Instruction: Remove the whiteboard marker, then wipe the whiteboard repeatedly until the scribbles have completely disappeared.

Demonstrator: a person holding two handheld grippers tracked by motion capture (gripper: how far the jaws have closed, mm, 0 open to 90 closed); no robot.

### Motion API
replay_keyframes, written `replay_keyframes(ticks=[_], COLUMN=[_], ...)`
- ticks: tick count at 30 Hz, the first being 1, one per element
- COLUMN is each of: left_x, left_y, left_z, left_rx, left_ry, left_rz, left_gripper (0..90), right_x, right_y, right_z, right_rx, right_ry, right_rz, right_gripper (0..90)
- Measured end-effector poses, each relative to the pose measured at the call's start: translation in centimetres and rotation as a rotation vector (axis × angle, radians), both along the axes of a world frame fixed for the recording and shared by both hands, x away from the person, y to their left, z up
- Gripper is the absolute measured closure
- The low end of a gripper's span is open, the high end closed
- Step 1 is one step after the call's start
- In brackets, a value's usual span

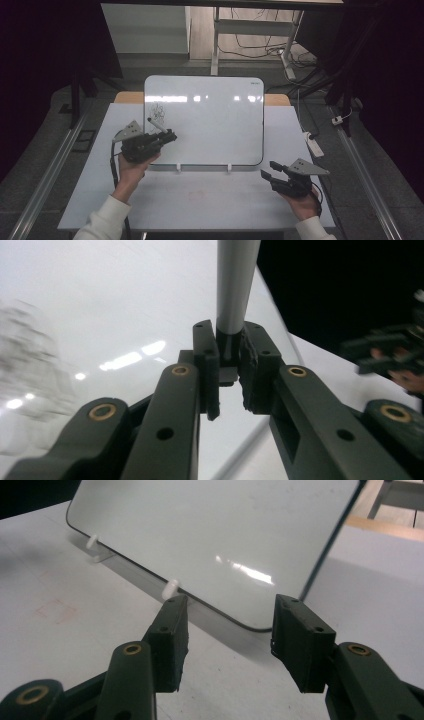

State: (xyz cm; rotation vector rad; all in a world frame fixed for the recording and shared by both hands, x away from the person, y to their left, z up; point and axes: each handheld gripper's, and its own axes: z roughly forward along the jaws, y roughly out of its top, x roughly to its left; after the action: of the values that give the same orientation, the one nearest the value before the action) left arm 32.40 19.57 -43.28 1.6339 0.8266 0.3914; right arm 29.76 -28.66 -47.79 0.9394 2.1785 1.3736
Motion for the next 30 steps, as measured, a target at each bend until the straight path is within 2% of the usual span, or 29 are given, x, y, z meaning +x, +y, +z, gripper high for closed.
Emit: replay_keyframes(ticks=[6, 10, 13, 16, 22, 27, 30], left_x=[2.7, 4.1, 5.0, 6.0, 7.7, 9.2, 9.8], left_y=[3.0, 4.2, 4.9, 5.5, 5.8, 5.5, 5.2], left_z=[1.3, 1.6, 1.6, 1.5, 0.8, 0.4, 0.0], left_rx=[-0.025, -0.024, -0.010, 0.011, 0.038, 0.094, 0.108], left_ry=[-0.020, -0.031, -0.046, -0.045, -0.055, -0.055, -0.055], left_rz=[0.103, 0.147, 0.175, 0.208, 0.250, 0.272, 0.279], left_gripper=[78.0, 78.0, 78.0, 78.0, 78.0, 78.0, 78.0], right_x=[0.3, 0.4, 0.5, 0.6, 0.6, 0.7, 0.7], right_y=[-0.4, -0.7, -0.9, -1.0, -1.1, -1.0, -1.1], right_z=[-0.3, -0.6, -0.9, -1.1, -1.2, -1.4, -1.5], right_rx=[-0.004, -0.010, -0.012, -0.016, -0.016, -0.026, -0.028], right_ry=[0.001, 0.007, 0.016, 0.019, 0.020, 0.025, 0.027], right_rz=[-0.011, -0.024, -0.029, -0.034, -0.037, -0.039, -0.041], right_gripper=[48.7, 48.7, 48.6, 48.4, 48.2, 48.1, 48.0])
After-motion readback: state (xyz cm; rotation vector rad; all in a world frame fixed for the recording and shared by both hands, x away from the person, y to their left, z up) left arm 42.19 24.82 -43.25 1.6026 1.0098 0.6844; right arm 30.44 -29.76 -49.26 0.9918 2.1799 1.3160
